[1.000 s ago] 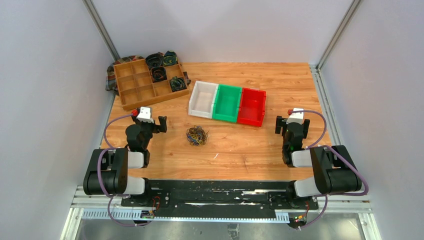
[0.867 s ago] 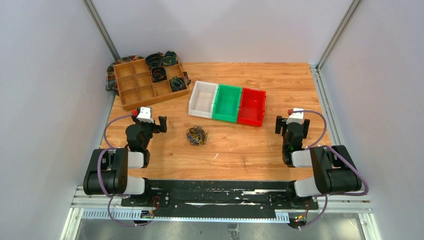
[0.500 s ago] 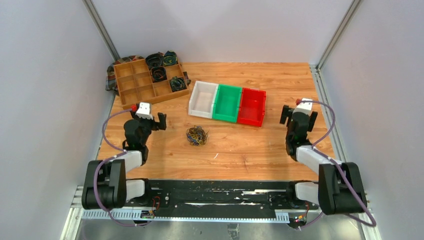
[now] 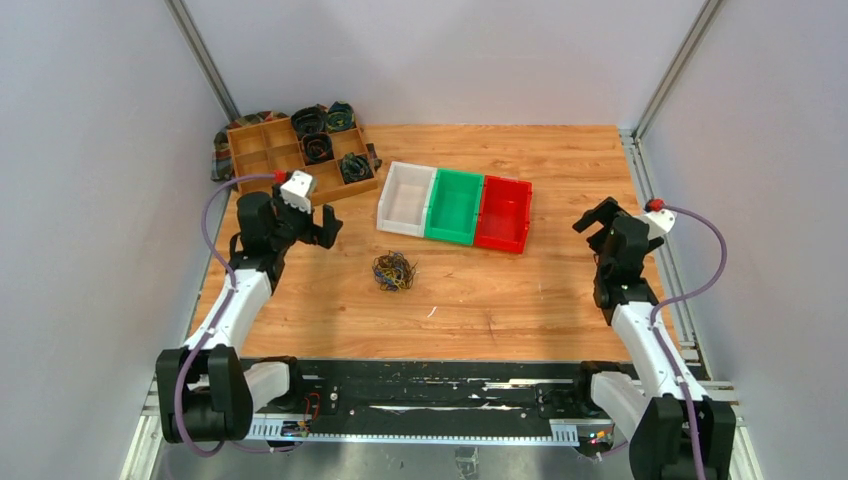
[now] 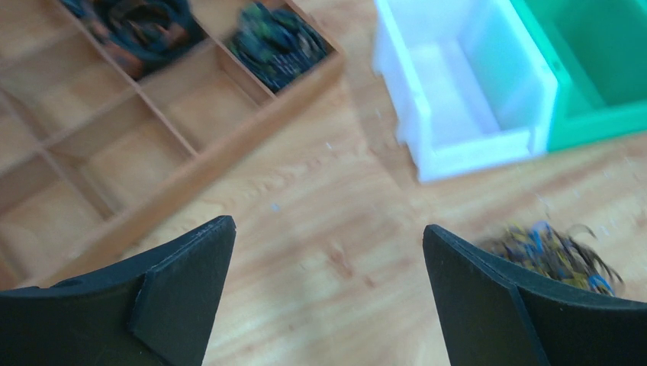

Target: Untangle the cables

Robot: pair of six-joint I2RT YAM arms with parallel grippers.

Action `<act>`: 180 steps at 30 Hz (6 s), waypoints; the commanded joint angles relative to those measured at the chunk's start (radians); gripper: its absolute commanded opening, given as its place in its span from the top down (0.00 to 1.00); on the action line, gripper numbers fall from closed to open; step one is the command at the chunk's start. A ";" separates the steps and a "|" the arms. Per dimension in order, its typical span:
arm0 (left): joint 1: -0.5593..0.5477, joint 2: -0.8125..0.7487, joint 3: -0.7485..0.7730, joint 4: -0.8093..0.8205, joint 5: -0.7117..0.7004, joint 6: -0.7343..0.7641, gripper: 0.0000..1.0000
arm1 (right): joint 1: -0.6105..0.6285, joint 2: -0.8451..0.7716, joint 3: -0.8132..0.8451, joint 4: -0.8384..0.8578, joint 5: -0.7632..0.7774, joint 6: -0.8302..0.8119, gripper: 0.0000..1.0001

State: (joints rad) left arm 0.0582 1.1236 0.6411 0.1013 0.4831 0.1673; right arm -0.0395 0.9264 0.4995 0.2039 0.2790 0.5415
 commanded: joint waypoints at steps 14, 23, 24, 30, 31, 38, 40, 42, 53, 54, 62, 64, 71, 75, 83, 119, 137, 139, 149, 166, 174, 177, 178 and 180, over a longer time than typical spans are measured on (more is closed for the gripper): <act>-0.227 0.278 0.243 -0.543 0.139 0.323 0.02 | 0.441 0.203 0.202 -0.393 -0.205 -0.063 0.07; -0.276 0.380 0.277 -0.496 0.163 0.329 0.11 | 0.590 0.077 0.151 -0.402 -0.181 -0.076 0.07; -0.276 0.389 0.285 -0.497 0.167 0.332 0.13 | 0.603 0.066 0.143 -0.401 -0.183 -0.073 0.07; -0.282 0.459 0.317 -0.498 0.181 0.340 0.33 | 0.694 0.034 0.129 -0.387 -0.191 -0.078 0.18; -0.283 0.467 0.320 -0.497 0.182 0.340 0.36 | 0.707 0.034 0.132 -0.390 -0.191 -0.082 0.19; -0.301 0.497 0.332 -0.488 0.188 0.331 0.78 | 0.763 0.063 0.147 -0.316 -0.243 -0.073 0.22; -0.304 0.490 0.332 -0.500 0.187 0.331 0.81 | 0.772 0.085 0.153 -0.280 -0.264 -0.062 0.21; -0.305 0.471 0.338 -0.527 0.190 0.330 0.86 | 0.782 0.113 0.165 -0.243 -0.290 -0.050 0.18; -0.309 0.275 0.341 -0.718 0.299 0.272 0.99 | 0.898 0.332 0.282 -0.116 -0.344 -0.089 0.10; -0.310 0.264 0.343 -0.730 0.309 0.268 0.99 | 0.906 0.349 0.295 -0.121 -0.349 -0.099 0.10; -0.310 0.184 0.385 -0.801 0.361 0.210 0.99 | 0.982 0.298 0.228 0.058 -0.340 -0.196 0.09; -0.310 0.162 0.396 -0.799 0.361 0.182 0.99 | 0.989 0.293 0.236 0.078 -0.344 -0.199 0.09; -0.313 0.101 0.424 -0.799 0.368 0.084 0.99 | 1.033 0.352 0.288 0.157 -0.274 -0.207 0.10; -0.314 0.062 0.427 -0.800 0.376 0.051 0.99 | 1.045 0.401 0.336 0.166 -0.218 -0.223 0.11; -0.316 0.012 0.425 -0.802 0.412 0.005 0.99 | 1.050 0.492 0.411 0.205 -0.191 -0.221 0.14; -0.330 -0.002 0.626 -0.840 0.603 -0.157 0.99 | 1.065 0.604 0.172 0.432 -0.086 -0.101 0.28; -0.330 0.035 1.004 -0.993 0.430 -0.096 0.99 | 1.063 0.690 0.022 0.491 -0.054 -0.018 0.29; -0.330 0.045 1.074 -0.994 0.363 -0.096 1.00 | 1.063 0.698 0.007 0.499 -0.054 -0.009 0.29; -0.330 0.132 1.457 -0.994 0.118 -0.109 1.00 | 1.056 0.745 -0.060 0.561 -0.070 0.044 0.24; -0.329 -0.040 1.020 -0.936 0.013 -0.063 1.00 | 1.015 0.593 -0.101 0.565 -0.151 0.040 0.32; -0.330 -0.156 0.608 -0.845 -0.179 0.137 1.00 | 1.005 0.580 -0.064 0.482 -0.213 0.010 0.31; -0.330 -0.168 0.526 -0.813 -0.269 0.201 1.00 | 1.004 0.546 -0.067 0.455 -0.221 0.016 0.22; -0.330 -0.167 0.500 -0.806 -0.292 0.213 0.99 | 1.004 0.528 -0.068 0.443 -0.228 0.015 0.21; -0.330 -0.164 0.465 -0.791 -0.329 0.233 1.00 | 0.998 0.488 -0.067 0.405 -0.245 0.009 0.21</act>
State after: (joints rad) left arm -0.2718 0.9840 1.1481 -0.7906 0.2787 0.3023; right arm 0.9787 1.4925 0.4164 0.6891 0.0711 0.5701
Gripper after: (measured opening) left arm 0.011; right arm 0.788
